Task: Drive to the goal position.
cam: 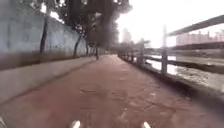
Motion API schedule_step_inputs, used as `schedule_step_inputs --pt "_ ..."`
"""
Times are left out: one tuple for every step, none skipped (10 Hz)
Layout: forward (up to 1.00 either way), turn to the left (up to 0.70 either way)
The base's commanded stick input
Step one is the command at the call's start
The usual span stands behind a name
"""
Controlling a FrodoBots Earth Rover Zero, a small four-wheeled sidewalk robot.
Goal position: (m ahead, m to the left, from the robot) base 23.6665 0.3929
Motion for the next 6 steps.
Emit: schedule_step_inputs --pt "0.70 0.00" --pt "0.70 0.00" --pt "0.70 0.00" --pt "0.70 0.00" --pt "0.70 0.00" --pt "0.70 0.00"
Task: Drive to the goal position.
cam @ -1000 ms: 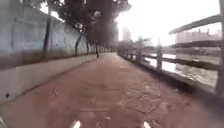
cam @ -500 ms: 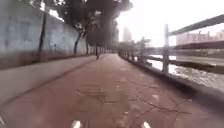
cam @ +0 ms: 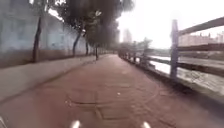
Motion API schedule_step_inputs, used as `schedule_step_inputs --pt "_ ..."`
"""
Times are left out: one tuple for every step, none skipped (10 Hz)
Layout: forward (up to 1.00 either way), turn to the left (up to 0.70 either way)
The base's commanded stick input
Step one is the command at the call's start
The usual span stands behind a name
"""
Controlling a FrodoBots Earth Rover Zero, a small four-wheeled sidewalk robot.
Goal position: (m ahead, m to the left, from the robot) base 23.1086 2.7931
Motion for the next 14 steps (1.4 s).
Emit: schedule_step_inputs --pt "0.70 0.00" --pt "0.70 0.00" --pt "0.70 0.00" --pt "0.70 0.00" --pt "0.70 0.00" --pt "0.70 0.00" --pt "0.70 0.00" --pt "0.70 0.00" --pt "0.70 0.00" --pt "0.70 0.00" --pt "0.70 0.00" --pt "0.70 0.00" --pt "0.70 0.00" --pt "0.70 0.00"
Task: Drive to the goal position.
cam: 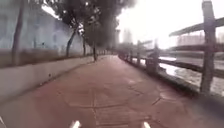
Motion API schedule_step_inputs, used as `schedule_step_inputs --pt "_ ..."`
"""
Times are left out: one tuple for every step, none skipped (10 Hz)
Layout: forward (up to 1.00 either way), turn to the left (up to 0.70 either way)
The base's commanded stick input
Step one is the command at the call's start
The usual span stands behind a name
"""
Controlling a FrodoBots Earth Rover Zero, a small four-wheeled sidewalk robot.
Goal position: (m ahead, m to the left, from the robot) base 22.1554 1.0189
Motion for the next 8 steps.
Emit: schedule_step_inputs --pt "0.70 0.00" --pt "0.70 0.06" --pt "0.70 0.27" --pt "0.70 0.13" --pt "0.70 0.00" --pt "0.70 0.00" --pt "0.70 0.00" --pt "0.70 0.00"
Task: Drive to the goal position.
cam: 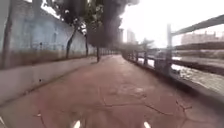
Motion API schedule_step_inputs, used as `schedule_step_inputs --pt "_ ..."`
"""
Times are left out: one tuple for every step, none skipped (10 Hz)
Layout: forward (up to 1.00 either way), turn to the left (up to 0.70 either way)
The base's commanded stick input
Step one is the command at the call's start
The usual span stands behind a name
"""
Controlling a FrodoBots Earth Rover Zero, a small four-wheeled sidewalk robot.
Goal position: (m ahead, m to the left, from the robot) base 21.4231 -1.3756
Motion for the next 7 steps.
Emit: schedule_step_inputs --pt "0.70 0.00" --pt "0.70 0.00" --pt "0.70 0.00" --pt "0.70 0.00" --pt "0.70 0.00" --pt "0.70 0.00" --pt "0.70 0.00"
